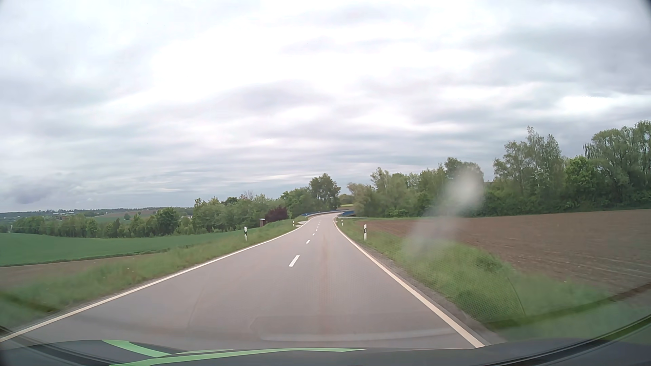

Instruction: Follow the waypoints while adhering to traffic rules and regulations

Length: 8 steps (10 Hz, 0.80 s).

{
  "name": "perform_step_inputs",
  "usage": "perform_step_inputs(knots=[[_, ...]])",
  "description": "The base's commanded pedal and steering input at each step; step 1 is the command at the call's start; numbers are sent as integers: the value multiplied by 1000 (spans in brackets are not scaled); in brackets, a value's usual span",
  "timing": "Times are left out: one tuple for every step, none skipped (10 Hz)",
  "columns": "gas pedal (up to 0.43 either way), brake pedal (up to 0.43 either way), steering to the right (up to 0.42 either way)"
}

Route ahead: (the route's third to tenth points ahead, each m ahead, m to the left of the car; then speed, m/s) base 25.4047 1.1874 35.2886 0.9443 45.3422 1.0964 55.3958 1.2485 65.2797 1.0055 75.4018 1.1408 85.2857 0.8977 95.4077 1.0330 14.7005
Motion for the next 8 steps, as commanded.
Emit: perform_step_inputs(knots=[[299, 0, -4], [299, 0, -4], [299, 0, -4], [299, 0, -4], [299, 0, -4], [299, 0, -2], [299, 0, -2], [299, 0, -1]])
